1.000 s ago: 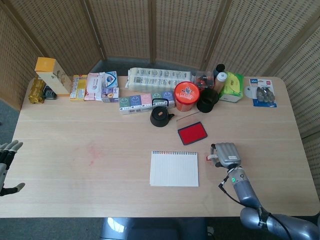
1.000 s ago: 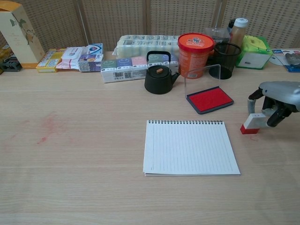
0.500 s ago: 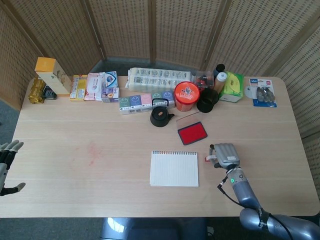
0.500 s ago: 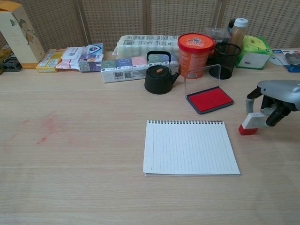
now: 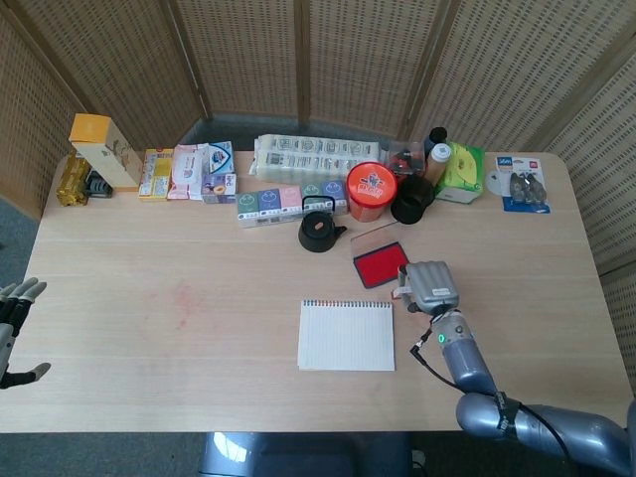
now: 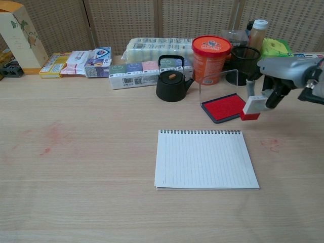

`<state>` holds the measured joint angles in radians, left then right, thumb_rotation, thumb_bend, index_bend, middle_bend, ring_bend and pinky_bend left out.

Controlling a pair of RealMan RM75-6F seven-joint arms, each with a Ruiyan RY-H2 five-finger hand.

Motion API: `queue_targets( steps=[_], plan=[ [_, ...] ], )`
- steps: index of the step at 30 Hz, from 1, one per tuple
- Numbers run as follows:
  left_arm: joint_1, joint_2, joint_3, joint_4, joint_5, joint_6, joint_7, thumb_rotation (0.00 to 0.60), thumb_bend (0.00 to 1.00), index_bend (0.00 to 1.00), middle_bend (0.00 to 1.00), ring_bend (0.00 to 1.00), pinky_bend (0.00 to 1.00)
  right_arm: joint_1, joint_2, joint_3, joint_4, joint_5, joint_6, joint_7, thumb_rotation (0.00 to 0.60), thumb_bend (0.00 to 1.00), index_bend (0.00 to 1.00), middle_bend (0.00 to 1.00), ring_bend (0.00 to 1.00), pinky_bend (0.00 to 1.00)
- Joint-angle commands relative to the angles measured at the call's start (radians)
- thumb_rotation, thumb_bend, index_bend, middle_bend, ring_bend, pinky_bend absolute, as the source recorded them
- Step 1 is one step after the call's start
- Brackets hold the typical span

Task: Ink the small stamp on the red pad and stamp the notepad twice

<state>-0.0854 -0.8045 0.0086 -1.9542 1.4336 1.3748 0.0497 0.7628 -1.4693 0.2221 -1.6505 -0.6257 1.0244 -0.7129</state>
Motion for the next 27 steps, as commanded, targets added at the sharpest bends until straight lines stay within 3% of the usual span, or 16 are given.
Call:
queue_targets(
  steps=[1, 10, 16, 27],
  plan=[
    [-0.003, 0.000, -0.002, 0.005, -0.009, -0.006, -0.004, 0.600, 0.00, 0.00, 0.00, 0.00, 0.00, 0.052, -0.022, 0.028, 0.020, 0.067, 0.000, -0.046, 0.600, 0.48, 0.54, 0.93, 1.00, 1.00],
    [-0.019, 0.002, -0.013, 0.015, -0.048, -0.038, -0.015, 0.600, 0.00, 0.00, 0.00, 0.00, 0.00, 0.181, -0.121, 0.069, 0.155, 0.243, -0.018, -0.121, 0.600, 0.48, 0.54, 0.93, 1.00, 1.00],
    [-0.019, 0.005, -0.015, 0.015, -0.060, -0.041, -0.024, 0.600, 0.00, 0.00, 0.00, 0.00, 0.00, 0.231, -0.176, 0.075, 0.250, 0.298, -0.040, -0.139, 0.600, 0.48, 0.54, 0.93, 1.00, 1.00],
    [-0.035, 0.000, -0.021, 0.024, -0.093, -0.073, -0.017, 0.600, 0.00, 0.00, 0.00, 0.00, 0.00, 0.271, -0.212, 0.078, 0.326, 0.332, -0.070, -0.131, 0.600, 0.48, 0.54, 0.93, 1.00, 1.00]
  ],
)
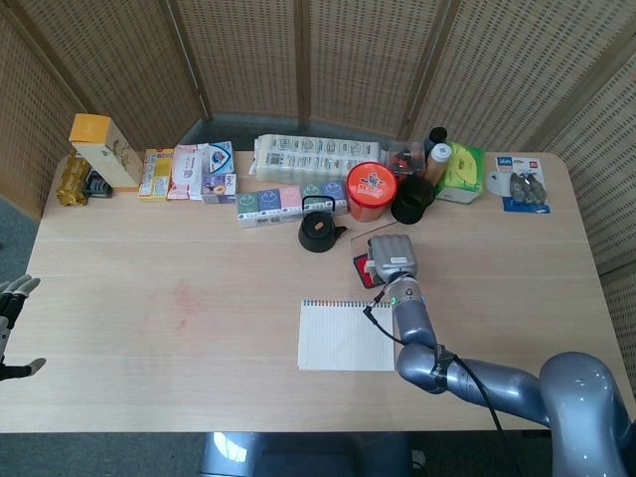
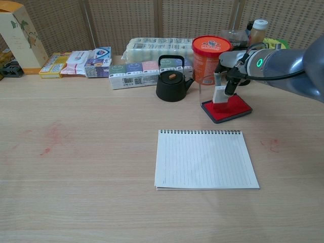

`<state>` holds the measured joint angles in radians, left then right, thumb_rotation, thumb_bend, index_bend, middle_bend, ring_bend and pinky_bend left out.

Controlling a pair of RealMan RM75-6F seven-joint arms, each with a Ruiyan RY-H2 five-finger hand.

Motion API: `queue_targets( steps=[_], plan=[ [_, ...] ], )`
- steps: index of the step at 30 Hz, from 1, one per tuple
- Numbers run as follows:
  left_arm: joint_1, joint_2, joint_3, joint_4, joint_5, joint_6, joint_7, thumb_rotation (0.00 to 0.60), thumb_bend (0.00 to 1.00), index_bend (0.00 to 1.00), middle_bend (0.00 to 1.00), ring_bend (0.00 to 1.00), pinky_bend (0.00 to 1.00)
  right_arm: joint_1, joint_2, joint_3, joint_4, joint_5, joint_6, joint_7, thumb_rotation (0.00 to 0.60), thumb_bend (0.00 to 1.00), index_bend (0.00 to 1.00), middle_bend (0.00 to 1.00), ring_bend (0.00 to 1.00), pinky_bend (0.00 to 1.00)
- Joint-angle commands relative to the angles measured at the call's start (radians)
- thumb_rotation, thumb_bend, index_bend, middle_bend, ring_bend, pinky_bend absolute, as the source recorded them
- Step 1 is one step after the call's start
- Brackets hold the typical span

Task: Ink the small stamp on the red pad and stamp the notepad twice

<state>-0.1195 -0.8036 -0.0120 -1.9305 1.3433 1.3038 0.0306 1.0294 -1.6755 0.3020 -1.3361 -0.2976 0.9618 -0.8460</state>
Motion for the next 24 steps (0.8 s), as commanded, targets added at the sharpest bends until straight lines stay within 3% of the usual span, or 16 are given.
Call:
queue_targets(
  steps=[1, 24],
  plan=[
    [-0.002, -0.002, 0.000, 0.000, -0.004, -0.003, 0.003, 0.600, 0.00, 0.00, 0.00, 0.00, 0.00, 0.006, -0.008, -0.003, 0.017, 0.005, -0.010, 0.003, 0.600, 0.48, 0.54, 0.93, 1.00, 1.00],
    [-0.019, -0.015, -0.007, 0.008, -0.049, -0.034, 0.025, 0.600, 0.00, 0.00, 0.00, 0.00, 0.00, 0.010, -0.059, -0.034, 0.140, 0.005, -0.099, 0.065, 0.600, 0.48, 0.55, 0.93, 1.00, 1.00]
  ],
)
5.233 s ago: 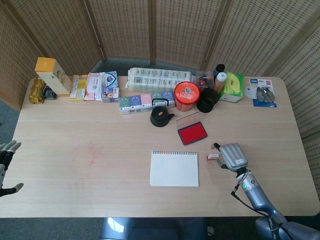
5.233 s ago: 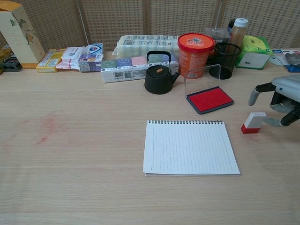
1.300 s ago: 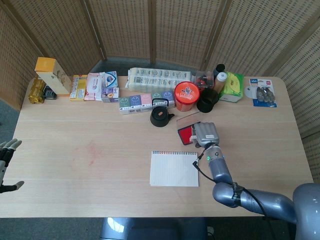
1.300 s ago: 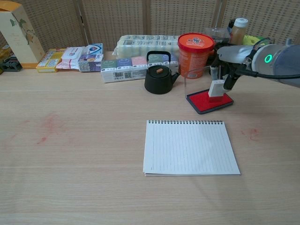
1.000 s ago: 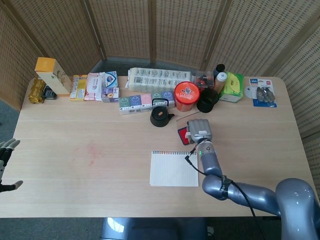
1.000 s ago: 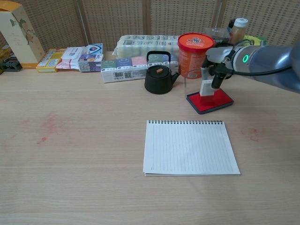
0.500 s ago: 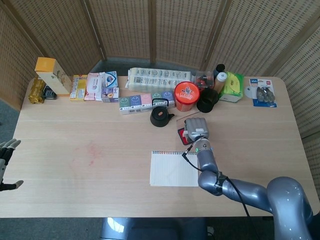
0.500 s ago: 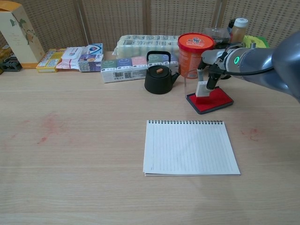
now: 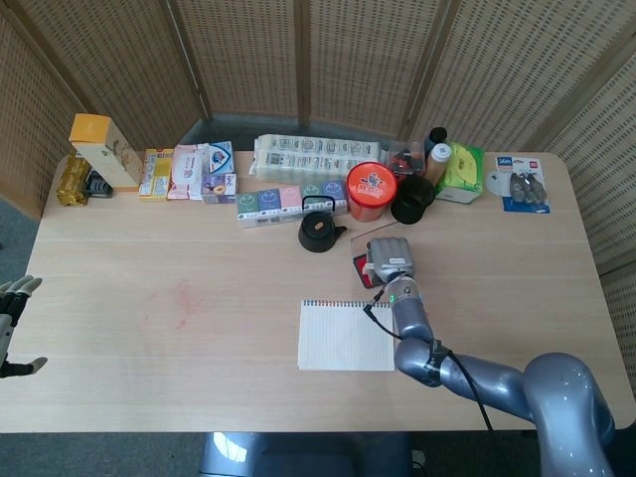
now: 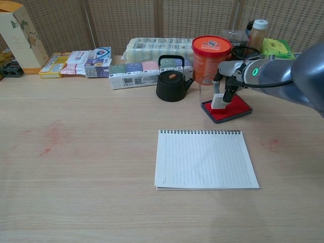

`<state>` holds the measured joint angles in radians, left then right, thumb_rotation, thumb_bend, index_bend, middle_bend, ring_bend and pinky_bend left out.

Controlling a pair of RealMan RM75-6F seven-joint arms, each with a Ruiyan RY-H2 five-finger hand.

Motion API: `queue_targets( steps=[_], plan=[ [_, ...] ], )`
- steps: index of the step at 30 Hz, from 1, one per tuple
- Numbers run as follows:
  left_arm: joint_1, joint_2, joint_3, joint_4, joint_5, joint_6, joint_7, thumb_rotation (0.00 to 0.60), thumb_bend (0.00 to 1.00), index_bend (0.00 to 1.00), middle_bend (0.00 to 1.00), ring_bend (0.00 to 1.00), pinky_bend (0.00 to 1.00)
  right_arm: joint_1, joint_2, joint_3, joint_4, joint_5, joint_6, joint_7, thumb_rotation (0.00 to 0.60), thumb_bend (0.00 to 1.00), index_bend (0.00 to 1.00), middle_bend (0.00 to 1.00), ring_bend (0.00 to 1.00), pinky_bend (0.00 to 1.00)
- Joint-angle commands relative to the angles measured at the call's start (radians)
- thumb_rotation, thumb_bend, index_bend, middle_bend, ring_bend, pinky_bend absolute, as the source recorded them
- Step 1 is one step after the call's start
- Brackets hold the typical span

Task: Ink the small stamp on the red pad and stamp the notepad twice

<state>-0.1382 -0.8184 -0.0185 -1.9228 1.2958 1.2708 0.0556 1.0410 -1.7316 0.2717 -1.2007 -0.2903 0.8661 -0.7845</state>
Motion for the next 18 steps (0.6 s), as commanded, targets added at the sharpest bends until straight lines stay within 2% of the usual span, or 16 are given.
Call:
queue_targets(
  steps=[1, 18],
  plan=[
    [0.000, 0.000, -0.001, 0.000, -0.002, 0.000, -0.002, 0.600, 0.00, 0.00, 0.00, 0.00, 0.00, -0.005, -0.006, -0.006, 0.012, 0.000, -0.009, 0.009, 0.600, 0.48, 0.55, 0.93, 1.00, 1.00],
    [0.002, 0.004, 0.002, 0.000, 0.007, 0.004, -0.013, 0.600, 0.00, 0.00, 0.00, 0.00, 0.00, -0.015, -0.012, -0.017, 0.035, -0.016, -0.012, 0.035, 0.600, 0.48, 0.55, 0.93, 1.00, 1.00]
  ],
)
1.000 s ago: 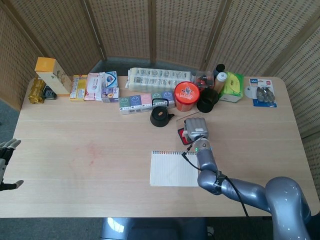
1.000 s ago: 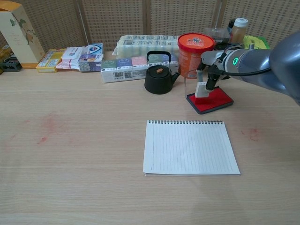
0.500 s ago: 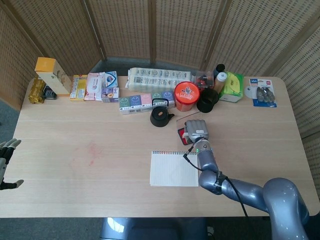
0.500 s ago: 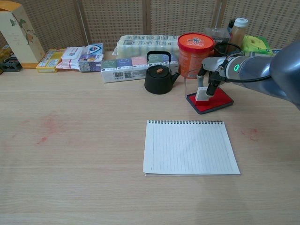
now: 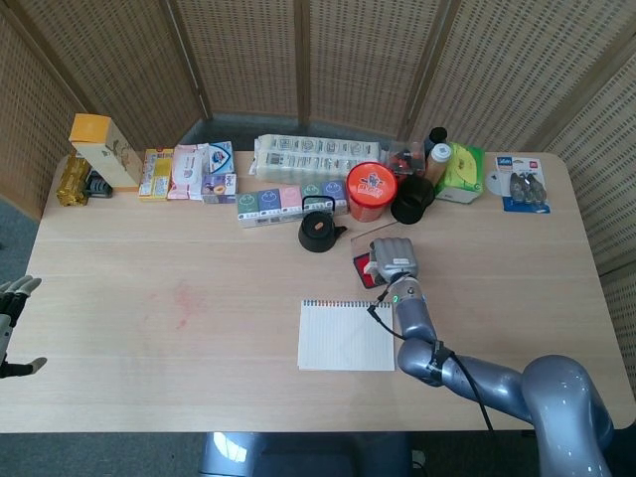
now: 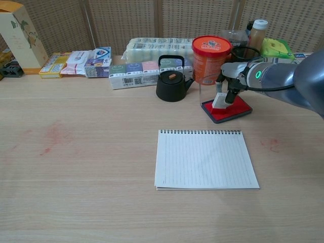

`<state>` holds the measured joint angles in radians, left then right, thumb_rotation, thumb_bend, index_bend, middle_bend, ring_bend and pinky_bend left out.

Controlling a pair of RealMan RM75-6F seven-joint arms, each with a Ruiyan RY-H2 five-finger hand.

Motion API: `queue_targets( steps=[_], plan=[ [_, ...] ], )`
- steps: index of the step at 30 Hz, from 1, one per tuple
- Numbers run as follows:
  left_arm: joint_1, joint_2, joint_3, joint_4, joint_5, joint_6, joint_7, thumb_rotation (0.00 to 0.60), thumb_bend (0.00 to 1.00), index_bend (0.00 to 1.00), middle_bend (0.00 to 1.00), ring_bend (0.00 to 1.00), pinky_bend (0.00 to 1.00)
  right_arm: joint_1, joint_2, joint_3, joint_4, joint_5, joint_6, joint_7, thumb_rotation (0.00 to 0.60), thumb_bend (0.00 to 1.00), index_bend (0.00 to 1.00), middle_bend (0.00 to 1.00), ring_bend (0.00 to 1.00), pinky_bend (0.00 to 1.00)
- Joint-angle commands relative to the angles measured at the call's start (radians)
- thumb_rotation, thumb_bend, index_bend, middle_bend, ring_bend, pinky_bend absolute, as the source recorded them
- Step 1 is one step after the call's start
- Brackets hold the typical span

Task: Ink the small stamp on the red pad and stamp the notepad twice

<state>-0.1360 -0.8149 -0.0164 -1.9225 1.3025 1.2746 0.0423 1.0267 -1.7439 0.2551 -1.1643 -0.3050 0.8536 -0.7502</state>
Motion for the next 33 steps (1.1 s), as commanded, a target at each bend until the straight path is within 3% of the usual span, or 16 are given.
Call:
queue_targets(
  steps=[1, 10, 18, 23, 28, 33],
  plan=[
    [0.000, 0.000, 0.000, -0.001, 0.001, 0.000, 0.001, 0.600, 0.00, 0.00, 0.00, 0.00, 0.00, -0.001, 0.001, -0.001, -0.002, -0.002, 0.001, 0.001, 0.600, 0.48, 0.55, 0.93, 1.00, 1.00],
    [0.002, 0.004, 0.001, 0.000, 0.007, 0.004, -0.013, 0.600, 0.00, 0.00, 0.00, 0.00, 0.00, 0.000, 0.045, 0.015, -0.086, -0.013, 0.046, 0.000, 0.600, 0.49, 0.55, 0.93, 1.00, 1.00],
    [0.004, 0.011, 0.005, -0.001, 0.024, 0.005, -0.028, 0.600, 0.00, 0.00, 0.00, 0.00, 0.00, 0.000, 0.140, 0.025, -0.293, -0.031, 0.162, -0.041, 0.600, 0.49, 0.55, 0.93, 1.00, 1.00],
    [0.010, 0.017, 0.011, -0.004, 0.047, 0.013, -0.041, 0.600, 0.00, 0.00, 0.00, 0.00, 0.00, -0.014, 0.200, 0.015, -0.492, -0.059, 0.284, -0.073, 0.600, 0.49, 0.55, 0.93, 1.00, 1.00],
    [0.013, 0.024, 0.015, -0.007, 0.065, 0.017, -0.056, 0.600, 0.00, 0.00, 0.00, 0.00, 0.00, -0.027, 0.185, -0.011, -0.605, -0.096, 0.416, -0.104, 0.600, 0.49, 0.56, 0.93, 1.00, 1.00],
    [0.015, 0.029, 0.019, -0.009, 0.079, 0.020, -0.067, 0.600, 0.00, 0.00, 0.00, 0.00, 0.00, -0.033, 0.112, -0.024, -0.629, -0.111, 0.527, -0.135, 0.600, 0.50, 0.56, 0.93, 1.00, 1.00]
  ],
)
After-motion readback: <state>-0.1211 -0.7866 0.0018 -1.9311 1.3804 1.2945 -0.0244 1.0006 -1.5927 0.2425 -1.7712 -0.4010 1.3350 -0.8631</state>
